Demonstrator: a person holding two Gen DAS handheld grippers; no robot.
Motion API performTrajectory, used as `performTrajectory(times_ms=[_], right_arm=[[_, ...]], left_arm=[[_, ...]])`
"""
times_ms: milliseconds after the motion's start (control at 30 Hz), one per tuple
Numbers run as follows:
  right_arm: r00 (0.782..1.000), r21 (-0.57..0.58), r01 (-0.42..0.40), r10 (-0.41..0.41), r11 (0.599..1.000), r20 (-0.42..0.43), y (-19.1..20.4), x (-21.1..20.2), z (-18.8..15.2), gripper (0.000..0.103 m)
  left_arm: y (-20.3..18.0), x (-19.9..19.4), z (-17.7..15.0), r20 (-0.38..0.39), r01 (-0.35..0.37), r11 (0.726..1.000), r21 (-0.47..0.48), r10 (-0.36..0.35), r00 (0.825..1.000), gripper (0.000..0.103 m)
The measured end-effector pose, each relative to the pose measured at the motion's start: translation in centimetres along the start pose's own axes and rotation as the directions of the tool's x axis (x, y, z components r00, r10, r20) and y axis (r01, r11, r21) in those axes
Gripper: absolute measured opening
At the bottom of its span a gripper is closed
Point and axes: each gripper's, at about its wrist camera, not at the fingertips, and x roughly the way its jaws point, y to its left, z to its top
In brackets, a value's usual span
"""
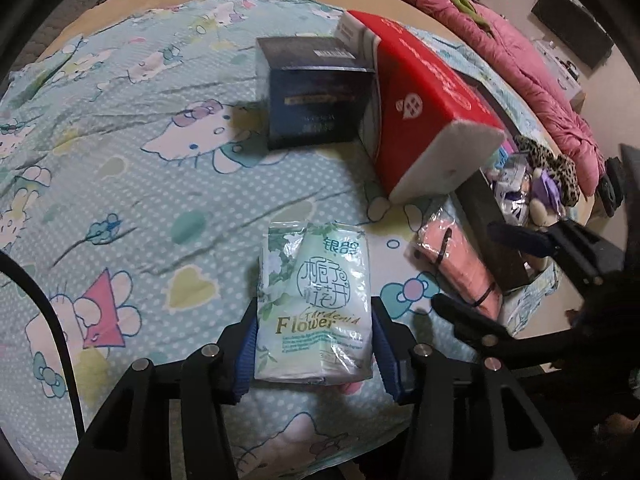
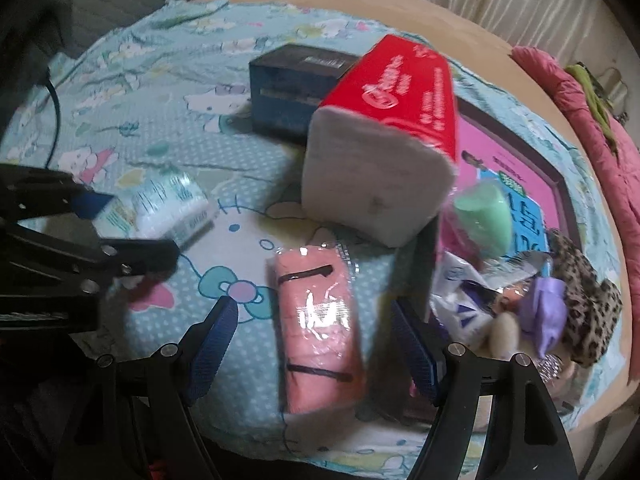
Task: Organize soft objects
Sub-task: 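Grasp the Flower tissue packet with the left gripper while the right gripper grasps the pink bagged item, then carry the tissue packet and pink bagged item over the pink box tray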
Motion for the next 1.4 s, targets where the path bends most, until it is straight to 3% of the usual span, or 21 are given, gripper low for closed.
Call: performTrajectory(times_ms=[200, 267, 300, 400, 667, 833, 1067, 1400], right_arm=[[0.999, -0.028, 0.018, -0.019, 0.999, -0.03, 0.6, 1.9, 0.4, 0.068], [0.998, -0.021, 0.034, -0.035, 0.999, -0.048, 0.6, 2.4, 0.6, 0.055], [0.999, -0.019, 0.028, -0.028, 0.999, -0.045, 0.6, 2.6, 0.6, 0.043], [1.0, -0.001, 0.0, 0.0, 1.0, -0.025, 0.6, 2.6, 0.6, 0.037], [0.98, 0.126, -0.164, 0.147, 0.978, 0.136, -2.0, -2.3, -0.4, 0.036], [0.962, 0.186, -0.208, 0.166, 0.96, 0.216, -4.1, -5.9, -1.1, 0.036], [0.934, 0.318, -0.214, 0.097, 0.924, 0.345, -9.3, -10.5, -2.4, 0.036], [0.899, 0.485, -0.211, -0.027, 0.849, 0.437, -16.2, -14.4, -5.5, 0.036]], left_arm=[[0.0, -0.8, 0.9, 0.022, 0.003, 1.0, -0.007, -0.002, 1.0, 0.051], [0.0, -1.0, 1.1, 0.029, 0.006, 1.0, -0.006, -0.006, 1.0, 0.051], [-0.1, -1.1, 1.2, 0.032, 0.006, 1.0, -0.003, -0.006, 0.999, 0.051], [-0.6, -1.3, 1.2, 0.043, 0.007, 1.0, 0.001, -0.007, 0.999, 0.05], [-1.7, -4.9, 1.4, 0.128, -0.001, 1.0, 0.022, -0.001, 0.992, 0.05], [-3.4, -7.3, 2.1, 0.188, -0.007, 0.999, 0.043, -0.002, 0.982, 0.05], [-7.2, -9.0, 3.0, 0.235, 0.008, 0.996, 0.091, -0.03, 0.971, 0.051], [-14.3, -8.6, 5.4, 0.254, 0.027, 0.984, 0.175, -0.072, 0.965, 0.05]])
